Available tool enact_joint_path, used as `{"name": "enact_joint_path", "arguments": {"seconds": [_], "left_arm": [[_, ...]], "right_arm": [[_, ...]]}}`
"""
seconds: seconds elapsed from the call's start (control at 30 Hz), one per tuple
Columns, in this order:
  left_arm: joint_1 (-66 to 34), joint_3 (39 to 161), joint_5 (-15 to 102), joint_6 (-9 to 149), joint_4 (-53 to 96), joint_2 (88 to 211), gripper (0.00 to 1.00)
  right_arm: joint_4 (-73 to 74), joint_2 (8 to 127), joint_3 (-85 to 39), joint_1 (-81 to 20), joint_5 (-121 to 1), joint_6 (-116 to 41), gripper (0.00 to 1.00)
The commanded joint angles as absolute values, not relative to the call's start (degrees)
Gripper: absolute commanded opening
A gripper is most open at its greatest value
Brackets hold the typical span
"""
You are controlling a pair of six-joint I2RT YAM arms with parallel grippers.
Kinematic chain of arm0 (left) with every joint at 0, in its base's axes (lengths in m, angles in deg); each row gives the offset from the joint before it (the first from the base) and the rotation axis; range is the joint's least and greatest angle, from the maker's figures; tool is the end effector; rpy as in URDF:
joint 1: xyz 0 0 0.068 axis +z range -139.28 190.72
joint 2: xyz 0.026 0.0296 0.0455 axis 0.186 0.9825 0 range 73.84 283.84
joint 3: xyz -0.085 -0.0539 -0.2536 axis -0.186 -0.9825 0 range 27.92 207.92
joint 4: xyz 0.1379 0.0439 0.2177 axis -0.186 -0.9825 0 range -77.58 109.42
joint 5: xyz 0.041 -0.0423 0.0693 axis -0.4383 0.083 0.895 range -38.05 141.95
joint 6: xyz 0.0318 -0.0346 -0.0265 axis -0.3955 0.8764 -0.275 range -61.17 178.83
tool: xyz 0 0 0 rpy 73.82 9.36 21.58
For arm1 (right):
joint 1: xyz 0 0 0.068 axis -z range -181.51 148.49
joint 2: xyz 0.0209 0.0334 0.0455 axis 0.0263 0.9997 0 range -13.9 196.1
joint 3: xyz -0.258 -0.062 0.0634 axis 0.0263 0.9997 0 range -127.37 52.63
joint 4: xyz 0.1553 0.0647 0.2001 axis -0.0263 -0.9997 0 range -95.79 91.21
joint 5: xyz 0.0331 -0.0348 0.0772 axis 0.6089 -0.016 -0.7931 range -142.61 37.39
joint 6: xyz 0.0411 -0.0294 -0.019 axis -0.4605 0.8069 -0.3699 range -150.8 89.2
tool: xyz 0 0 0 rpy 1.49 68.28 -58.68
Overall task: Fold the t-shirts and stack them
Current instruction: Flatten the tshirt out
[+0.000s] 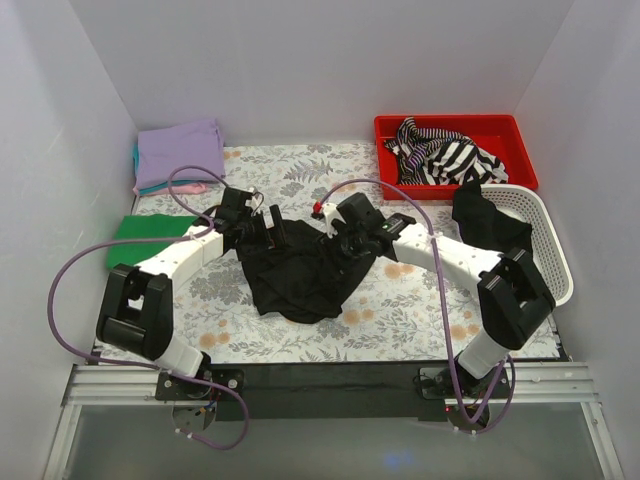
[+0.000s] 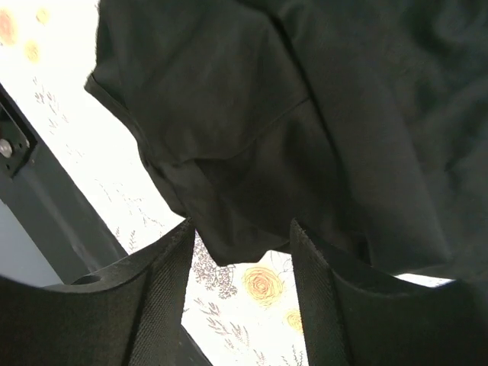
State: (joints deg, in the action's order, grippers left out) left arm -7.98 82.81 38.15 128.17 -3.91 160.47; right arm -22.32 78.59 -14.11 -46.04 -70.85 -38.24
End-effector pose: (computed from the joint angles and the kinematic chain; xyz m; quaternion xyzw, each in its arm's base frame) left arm 0.2877 -0.1064 0.2102 -0.3724 0.8714 -0.2894 0.1346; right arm 0.2406 0.2524 0.2432 -0.3467 0.8600 0.2842 0.2437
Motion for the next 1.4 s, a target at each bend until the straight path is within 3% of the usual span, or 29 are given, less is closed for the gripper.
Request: {"name": "enact_joint_path", "arguments": {"seconds": [0.0, 0.23, 0.6, 0.77, 1.37], "left_arm": [[-7.7, 81.6, 44.5, 131.2, -5.5, 156.8, 0.98], [-5.6, 82.8, 56.6, 136.9, -8.2, 154.9, 0.98], [8.4, 83.5, 56.8, 134.9, -9.1, 151.0, 0.98], [10.0, 83.6, 55.3, 133.9, -8.6, 150.9, 0.98], [10.5, 82.3, 52.7, 133.7, -7.1, 151.0, 0.98]], "right_arm": [[-20.0, 79.4, -12.8, -47.9, -72.7, -38.4, 0.60], [-22.1, 86.5, -20.0, -56.9, -66.5, -33.3, 0.61], [-28.4, 96.0, -37.8, -62.9, -55.8, -26.7, 0.62], [-34.8, 101.4, -48.9, -66.1, -50.2, -24.4, 0.63], [-32.9, 106.7, -50.5, -68.3, -41.0, -21.0, 0.65]]}}
